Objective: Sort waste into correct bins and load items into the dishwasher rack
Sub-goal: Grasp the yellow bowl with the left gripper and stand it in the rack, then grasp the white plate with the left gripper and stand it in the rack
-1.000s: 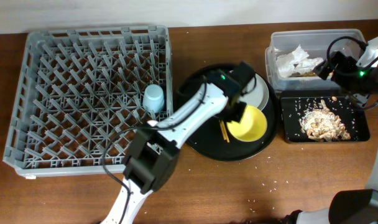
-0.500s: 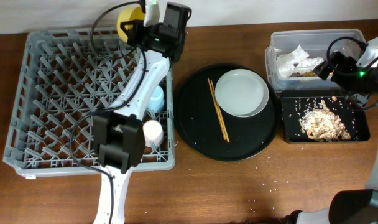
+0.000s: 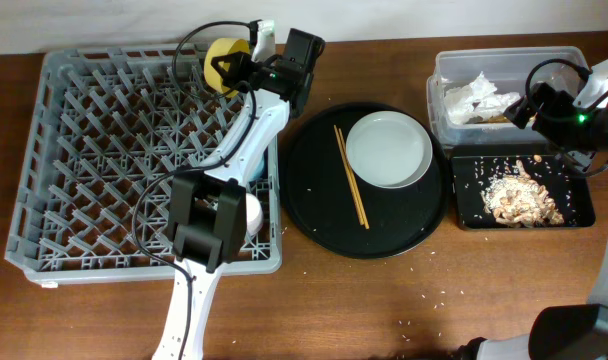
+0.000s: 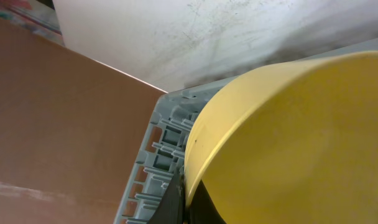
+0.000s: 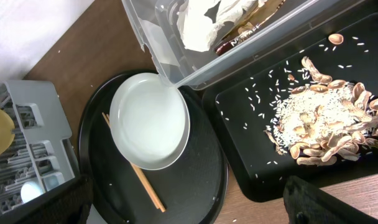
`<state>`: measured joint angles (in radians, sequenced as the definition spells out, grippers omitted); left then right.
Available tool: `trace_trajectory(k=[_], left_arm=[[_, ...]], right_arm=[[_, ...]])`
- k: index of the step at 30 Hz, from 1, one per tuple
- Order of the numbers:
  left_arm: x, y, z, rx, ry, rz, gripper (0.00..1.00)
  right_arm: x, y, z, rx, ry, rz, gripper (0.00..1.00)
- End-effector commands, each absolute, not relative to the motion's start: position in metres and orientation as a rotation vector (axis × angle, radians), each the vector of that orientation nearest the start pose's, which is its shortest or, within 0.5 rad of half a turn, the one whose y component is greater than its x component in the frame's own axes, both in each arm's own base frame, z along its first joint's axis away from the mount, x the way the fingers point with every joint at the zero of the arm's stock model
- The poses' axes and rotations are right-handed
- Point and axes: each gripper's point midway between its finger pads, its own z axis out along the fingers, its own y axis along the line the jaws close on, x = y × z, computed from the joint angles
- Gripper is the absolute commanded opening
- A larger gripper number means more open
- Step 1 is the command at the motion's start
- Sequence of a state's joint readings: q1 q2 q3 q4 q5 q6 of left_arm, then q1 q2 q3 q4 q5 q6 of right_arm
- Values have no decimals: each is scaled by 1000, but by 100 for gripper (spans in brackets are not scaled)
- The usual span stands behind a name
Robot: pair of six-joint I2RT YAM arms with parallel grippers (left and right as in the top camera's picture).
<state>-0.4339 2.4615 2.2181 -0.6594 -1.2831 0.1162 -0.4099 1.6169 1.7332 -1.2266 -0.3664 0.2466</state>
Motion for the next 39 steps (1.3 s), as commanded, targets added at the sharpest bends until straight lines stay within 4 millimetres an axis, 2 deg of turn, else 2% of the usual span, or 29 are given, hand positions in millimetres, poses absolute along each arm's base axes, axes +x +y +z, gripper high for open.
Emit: trace_trajectory(k=[1, 2, 3, 4, 5, 8, 10, 12, 13, 14, 15, 16, 17, 18, 19, 21, 22, 24, 25, 26, 27, 30, 33, 34, 35, 36, 37, 38, 39], left_arm=[[572, -103, 158, 307, 2095, 1400, 1], [570, -106, 160, 342, 2090, 1425, 0], [568, -111, 162, 348, 2077, 1441, 30], [566, -115, 162, 358, 2075, 1438, 50], [566, -119, 162, 366, 2071, 1433, 63], [562, -137, 161, 396, 2059, 1411, 77], [561, -143, 162, 405, 2053, 1402, 80], [562, -151, 177, 349, 2036, 1341, 83], [565, -166, 192, 333, 2075, 1143, 84], [562, -188, 200, 337, 2159, 848, 85], [557, -207, 202, 361, 2222, 629, 87], [533, -263, 209, 491, 2324, 115, 99], [513, -300, 213, 610, 2344, -193, 99], [498, -322, 211, 686, 2353, -373, 99], [483, -338, 199, 747, 2383, -494, 99], [472, -346, 170, 750, 2462, -522, 99], [464, -352, 147, 774, 2511, -519, 99], [449, -368, 110, 831, 2570, -494, 94], [448, -371, 98, 816, 2587, -458, 91], [455, -365, 74, 729, 2640, -357, 90], [461, -362, 62, 698, 2647, -317, 90], [477, -372, 35, 686, 2611, -329, 89], [485, -377, 8, 684, 2602, -328, 89], [485, -377, 0, 685, 2607, -326, 78], [485, -377, -1, 685, 2609, -325, 57], [485, -377, -1, 685, 2608, -325, 43], [485, -377, -1, 685, 2610, -325, 17], [485, -377, 0, 685, 2609, -325, 2], [487, -378, 9, 680, 2594, -331, 0]], right_arm=[[366, -94, 257, 732, 2515, 417, 98], [366, -94, 258, 731, 2514, 417, 99], [366, -94, 258, 731, 2514, 417, 98], [366, -94, 258, 731, 2514, 417, 98], [366, -94, 258, 731, 2514, 417, 99], [366, -94, 258, 731, 2514, 417, 99], [366, -94, 258, 731, 2514, 417, 99], [366, -94, 257, 732, 2515, 417, 98], [366, -94, 258, 731, 2514, 417, 99], [366, -94, 258, 731, 2514, 417, 99], [366, -94, 258, 731, 2514, 417, 98], [366, -94, 258, 731, 2514, 417, 99], [366, -94, 258, 731, 2514, 417, 98], [366, -94, 258, 731, 2514, 417, 98], [366, -94, 258, 732, 2514, 417, 99], [366, -94, 258, 731, 2514, 417, 98], [366, -94, 258, 731, 2514, 417, 98], [366, -94, 258, 731, 2514, 417, 99], [366, -94, 258, 731, 2514, 417, 98], [366, -94, 258, 731, 2514, 417, 98], [366, -94, 258, 731, 2514, 417, 98], [366, -94, 258, 731, 2514, 417, 98], [366, -94, 258, 731, 2514, 417, 98], [366, -94, 258, 731, 2514, 417, 99], [366, -94, 258, 731, 2514, 417, 98], [366, -94, 258, 731, 2514, 417, 99], [366, -94, 258, 731, 2514, 417, 99], [366, -94, 258, 731, 2514, 417, 98], [366, -94, 258, 731, 2514, 417, 99]])
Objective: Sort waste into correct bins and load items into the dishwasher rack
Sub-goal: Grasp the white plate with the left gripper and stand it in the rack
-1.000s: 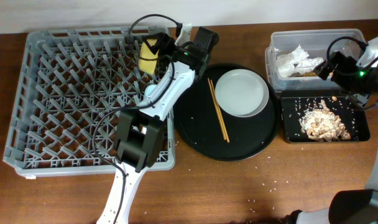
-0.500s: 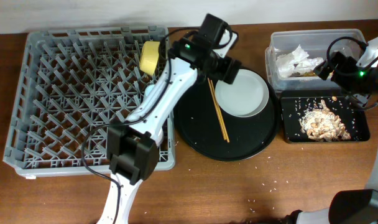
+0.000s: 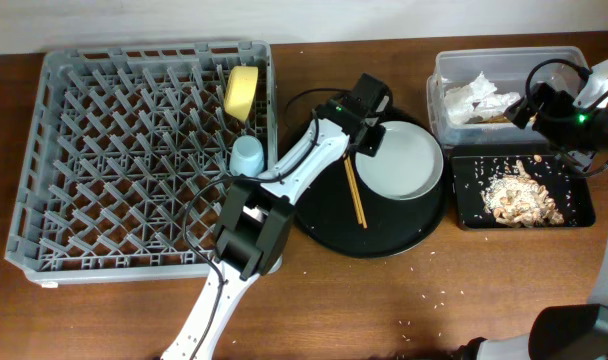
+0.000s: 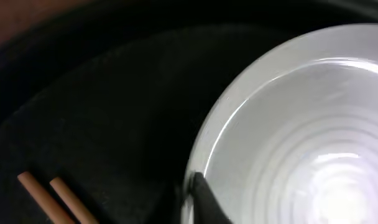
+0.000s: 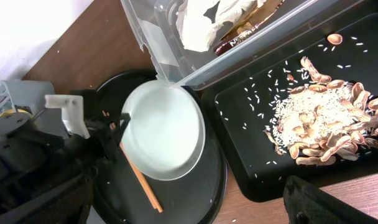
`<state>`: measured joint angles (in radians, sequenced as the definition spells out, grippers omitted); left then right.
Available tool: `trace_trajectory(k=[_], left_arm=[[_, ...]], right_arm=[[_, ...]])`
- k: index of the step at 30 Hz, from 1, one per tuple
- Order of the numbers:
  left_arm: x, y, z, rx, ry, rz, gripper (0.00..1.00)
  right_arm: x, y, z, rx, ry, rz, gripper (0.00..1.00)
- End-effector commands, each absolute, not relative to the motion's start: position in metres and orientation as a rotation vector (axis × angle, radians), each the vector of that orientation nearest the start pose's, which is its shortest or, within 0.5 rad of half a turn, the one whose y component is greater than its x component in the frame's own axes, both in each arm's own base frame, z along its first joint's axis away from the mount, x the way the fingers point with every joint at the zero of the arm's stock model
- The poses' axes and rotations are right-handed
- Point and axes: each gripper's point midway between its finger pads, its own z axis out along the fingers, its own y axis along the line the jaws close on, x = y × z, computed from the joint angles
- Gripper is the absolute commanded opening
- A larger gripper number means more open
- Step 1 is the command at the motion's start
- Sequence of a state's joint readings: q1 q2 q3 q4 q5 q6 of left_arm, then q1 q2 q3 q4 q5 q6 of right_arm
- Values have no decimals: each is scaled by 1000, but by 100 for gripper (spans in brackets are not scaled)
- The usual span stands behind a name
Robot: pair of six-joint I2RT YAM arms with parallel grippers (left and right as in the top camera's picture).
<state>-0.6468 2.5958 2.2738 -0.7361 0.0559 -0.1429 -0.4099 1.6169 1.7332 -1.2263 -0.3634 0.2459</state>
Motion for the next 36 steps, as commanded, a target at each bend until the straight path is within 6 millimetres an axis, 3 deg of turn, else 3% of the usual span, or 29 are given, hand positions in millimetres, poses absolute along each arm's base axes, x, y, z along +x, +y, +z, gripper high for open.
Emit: trace_trajectory(k=[1, 2, 3, 4, 6, 7, 8, 9, 12, 14, 16, 21, 26, 33, 34, 35, 36], left_arm=[[490, -378, 20, 674, 2577, -339, 0], [501, -372, 50, 639, 2527, -325, 0], [518, -354, 103, 564, 2445, -277, 0], [527, -332, 154, 493, 2376, -239, 0], [534, -276, 231, 359, 2289, -136, 0], [534, -236, 270, 265, 2246, -48, 0], [527, -148, 335, 197, 2146, 245, 0], [526, -62, 358, 128, 2106, 638, 0], [528, -5, 337, 234, 2199, 867, 0], [532, 33, 325, 165, 2238, 920, 0], [539, 52, 314, 130, 2256, 943, 0], [563, 50, 272, 137, 2277, 1028, 0], [582, 35, 248, 153, 2254, 1064, 0], [594, -3, 211, 254, 2277, 1046, 0], [594, -8, 211, 262, 2274, 1038, 4], [594, -10, 211, 266, 2271, 1035, 25], [595, -11, 211, 265, 2268, 1033, 68]], right_arm=[[366, -94, 258, 731, 2514, 417, 99], [366, -94, 258, 731, 2514, 417, 99], [366, -94, 258, 731, 2514, 417, 98], [366, -94, 258, 731, 2514, 417, 99], [366, -94, 258, 731, 2514, 417, 98], [366, -94, 258, 731, 2514, 417, 99], [366, -94, 258, 731, 2514, 417, 98], [366, -94, 258, 731, 2514, 417, 98], [366, -94, 258, 731, 2514, 417, 98], [366, -94, 258, 731, 2514, 417, 99], [366, -94, 258, 731, 2514, 417, 99], [366, -94, 258, 731, 2514, 417, 98], [366, -94, 258, 731, 2514, 417, 99], [366, -94, 258, 731, 2514, 417, 98], [366, -94, 258, 731, 2514, 417, 99], [366, -94, 258, 731, 2514, 417, 98], [366, -94, 258, 731, 2514, 417, 99]])
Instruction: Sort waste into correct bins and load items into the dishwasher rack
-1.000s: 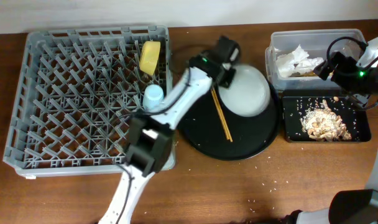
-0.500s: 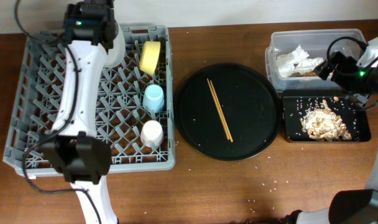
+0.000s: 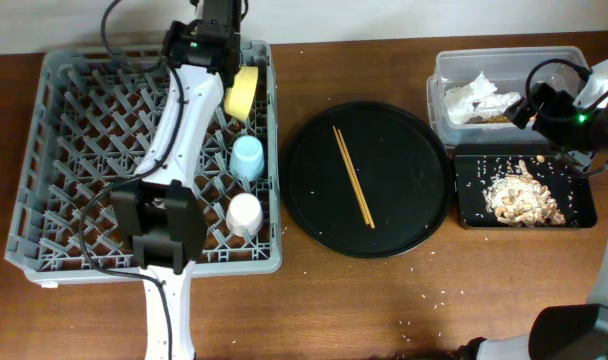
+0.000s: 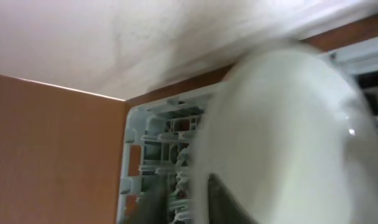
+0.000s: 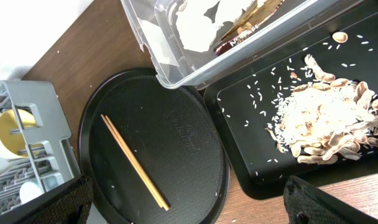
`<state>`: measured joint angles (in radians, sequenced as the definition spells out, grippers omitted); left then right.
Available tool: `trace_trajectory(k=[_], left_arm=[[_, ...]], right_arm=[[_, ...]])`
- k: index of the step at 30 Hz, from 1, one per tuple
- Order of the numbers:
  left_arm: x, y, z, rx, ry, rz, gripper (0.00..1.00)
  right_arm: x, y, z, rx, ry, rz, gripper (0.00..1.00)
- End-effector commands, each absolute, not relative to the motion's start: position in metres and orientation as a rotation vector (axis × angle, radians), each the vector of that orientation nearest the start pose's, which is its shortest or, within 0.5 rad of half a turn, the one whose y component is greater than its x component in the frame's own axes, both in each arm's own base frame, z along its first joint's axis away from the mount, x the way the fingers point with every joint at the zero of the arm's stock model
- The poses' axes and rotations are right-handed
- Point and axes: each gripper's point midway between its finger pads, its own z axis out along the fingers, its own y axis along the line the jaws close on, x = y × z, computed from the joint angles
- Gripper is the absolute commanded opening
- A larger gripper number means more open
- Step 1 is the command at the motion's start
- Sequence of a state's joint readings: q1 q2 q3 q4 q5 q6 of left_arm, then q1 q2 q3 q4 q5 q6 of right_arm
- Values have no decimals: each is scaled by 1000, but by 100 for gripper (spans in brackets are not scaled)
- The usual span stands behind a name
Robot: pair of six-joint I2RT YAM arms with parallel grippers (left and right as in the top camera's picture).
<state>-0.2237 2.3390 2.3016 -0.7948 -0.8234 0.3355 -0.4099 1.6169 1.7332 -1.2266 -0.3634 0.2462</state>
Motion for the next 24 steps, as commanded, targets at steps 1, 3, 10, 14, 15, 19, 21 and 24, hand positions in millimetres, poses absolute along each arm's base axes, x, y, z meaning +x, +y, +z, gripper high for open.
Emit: trace_trajectory(k=[1, 3, 10, 14, 15, 19, 21, 24], left_arm=[[595, -11, 211, 263, 2268, 1033, 82], [597, -10, 225, 161, 2231, 998, 97], [530, -153, 274, 348, 2415, -205, 99], [463, -218, 205, 175, 2764, -441, 99], [454, -233, 193, 209, 2793, -443, 99], [422, -290, 135, 338, 2840, -369, 99], [417, -298, 111, 307, 2837, -263, 96], [409, -304, 84, 298, 2833, -196, 89]], right_arm=[[366, -94, 258, 731, 2514, 417, 99], [366, -94, 258, 731, 2514, 417, 98], [366, -94, 258, 731, 2514, 417, 98], [366, -94, 258, 731, 2514, 417, 98], [366, -94, 258, 731, 2514, 417, 98], [366, -94, 258, 731, 2514, 417, 99], [366, -94, 258, 731, 2514, 417, 99], [366, -94, 258, 731, 2514, 417, 98]])
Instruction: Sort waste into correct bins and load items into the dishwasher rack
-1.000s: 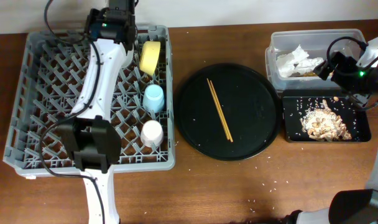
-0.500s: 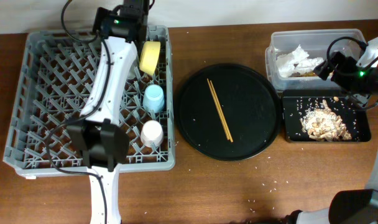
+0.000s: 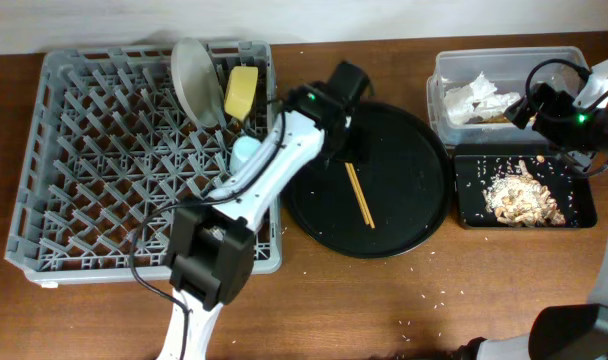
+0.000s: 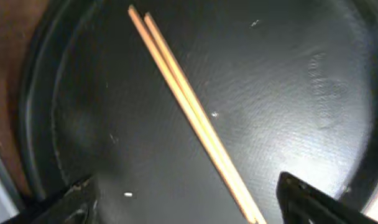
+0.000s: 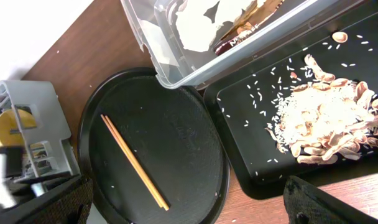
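Two wooden chopsticks (image 3: 358, 194) lie side by side on the round black tray (image 3: 409, 205); they run diagonally through the left wrist view (image 4: 189, 112). My left gripper (image 3: 336, 140) hangs open just above the tray's left part, its fingers (image 4: 304, 199) either side of the chopsticks' near end. In the grey dishwasher rack (image 3: 84, 200) a white plate (image 3: 191, 80) stands on edge at the back, beside a yellow bowl (image 3: 241, 92) and a blue cup (image 3: 246, 150). Over the bins at the right, my right gripper (image 3: 569, 112) is open and empty.
A clear bin (image 3: 504, 62) with crumpled paper waste stands at the back right. In front of it lies a black rectangular tray (image 3: 574, 215) of rice and shells. Rice grains are scattered on the brown table (image 3: 434, 300). My left arm's base covers the rack's front right corner.
The white plate, then held in my left gripper at the rack's back, now stands in the rack. My left gripper is now open over the chopsticks on the round tray. The right arm has not moved.
My left gripper first held the yellow bowl at the rack's back right, with the plate on the round tray. Then the bowl stood in the rack and the gripper was at the plate's rim. Then the plate was at the rack, where it now stands.
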`<state>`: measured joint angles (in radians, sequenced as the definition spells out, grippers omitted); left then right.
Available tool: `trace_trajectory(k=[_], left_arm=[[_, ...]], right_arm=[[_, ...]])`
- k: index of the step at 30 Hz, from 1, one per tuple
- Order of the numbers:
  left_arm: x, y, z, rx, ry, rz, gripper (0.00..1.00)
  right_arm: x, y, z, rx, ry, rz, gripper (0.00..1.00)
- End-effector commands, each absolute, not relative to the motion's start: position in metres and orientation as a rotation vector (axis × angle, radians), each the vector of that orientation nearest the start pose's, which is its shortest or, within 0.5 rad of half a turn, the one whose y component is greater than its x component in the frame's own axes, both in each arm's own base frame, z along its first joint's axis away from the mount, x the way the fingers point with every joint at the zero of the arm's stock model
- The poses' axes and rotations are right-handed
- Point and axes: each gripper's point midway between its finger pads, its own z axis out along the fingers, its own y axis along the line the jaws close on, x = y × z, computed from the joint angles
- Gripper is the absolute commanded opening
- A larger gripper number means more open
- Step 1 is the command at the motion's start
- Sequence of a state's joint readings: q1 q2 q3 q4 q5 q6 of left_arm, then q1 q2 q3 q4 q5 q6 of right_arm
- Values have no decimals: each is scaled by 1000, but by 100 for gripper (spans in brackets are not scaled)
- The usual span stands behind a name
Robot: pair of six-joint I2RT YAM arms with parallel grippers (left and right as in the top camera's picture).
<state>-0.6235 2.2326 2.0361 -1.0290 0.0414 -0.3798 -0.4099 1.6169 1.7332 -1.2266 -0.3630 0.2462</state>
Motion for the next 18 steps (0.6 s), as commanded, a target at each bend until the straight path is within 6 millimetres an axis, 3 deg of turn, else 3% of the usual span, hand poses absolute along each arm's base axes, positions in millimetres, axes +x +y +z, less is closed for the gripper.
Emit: trace_trajectory(k=[1, 5, 9, 13, 18], left_arm=[[406, -308, 72, 309, 2831, -201, 80], [398, -313, 38, 178, 2843, -233, 76], [389, -315, 15, 196, 2846, -234, 72], [384, -317, 9, 209, 2856, -227, 62], [370, -315, 0, 227, 2926, -228, 62]], right_arm=[[366, -94, 258, 731, 2514, 417, 99], [366, -94, 258, 731, 2514, 417, 98], [366, -94, 258, 731, 2514, 417, 98], [366, -94, 258, 731, 2514, 417, 99], [366, -94, 258, 731, 2514, 417, 99]])
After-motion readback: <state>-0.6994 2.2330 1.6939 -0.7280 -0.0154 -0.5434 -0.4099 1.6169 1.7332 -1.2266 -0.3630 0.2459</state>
